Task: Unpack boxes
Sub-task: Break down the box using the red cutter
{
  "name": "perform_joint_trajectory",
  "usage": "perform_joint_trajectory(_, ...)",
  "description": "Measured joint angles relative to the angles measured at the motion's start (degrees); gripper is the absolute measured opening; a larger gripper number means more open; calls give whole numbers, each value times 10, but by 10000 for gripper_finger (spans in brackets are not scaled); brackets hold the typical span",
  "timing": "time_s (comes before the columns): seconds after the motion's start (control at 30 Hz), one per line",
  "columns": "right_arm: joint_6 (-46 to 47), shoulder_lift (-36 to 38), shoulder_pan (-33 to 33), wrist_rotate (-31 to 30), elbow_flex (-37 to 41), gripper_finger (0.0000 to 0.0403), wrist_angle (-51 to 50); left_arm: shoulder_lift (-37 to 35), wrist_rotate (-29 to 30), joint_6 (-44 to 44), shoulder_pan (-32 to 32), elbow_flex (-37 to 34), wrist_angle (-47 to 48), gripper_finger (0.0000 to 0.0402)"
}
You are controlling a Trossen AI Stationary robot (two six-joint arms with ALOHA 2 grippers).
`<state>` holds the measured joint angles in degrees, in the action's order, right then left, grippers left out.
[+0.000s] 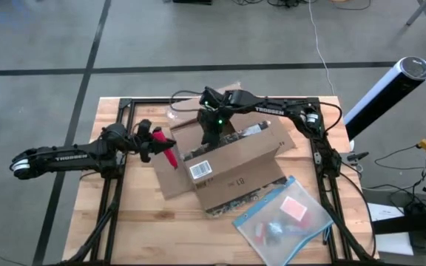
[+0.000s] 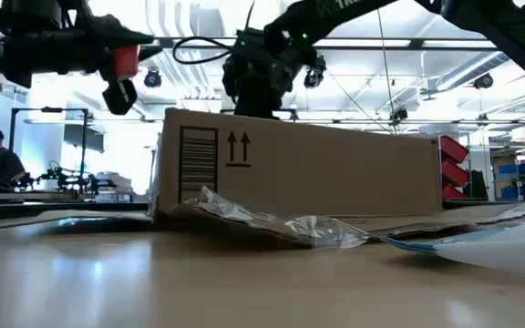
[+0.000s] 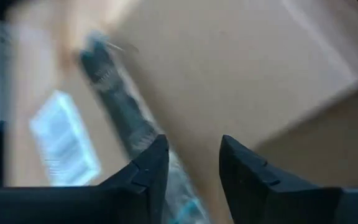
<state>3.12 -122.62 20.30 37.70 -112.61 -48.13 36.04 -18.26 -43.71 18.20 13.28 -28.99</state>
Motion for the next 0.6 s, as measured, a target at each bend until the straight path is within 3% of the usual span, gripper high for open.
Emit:
perform_joint_trajectory(0.1, 56, 12, 0, 69, -5, 97, 71, -3, 57, 0, 0, 0, -24, 29)
perform_joint_trajectory(0.2, 108, 23, -12, 92, -14, 102, 153, -1, 107, -5, 0, 0, -29, 29)
perform_joint_trajectory(0.37, 153, 23, -43, 77, -24, 125, 252, 16, 117, -14, 0, 0, -31, 29)
perform_joint_trajectory(0.6, 145, 19, -60, 3, -18, 154, 257, 44, 118, -20, 0, 0, -80, 29)
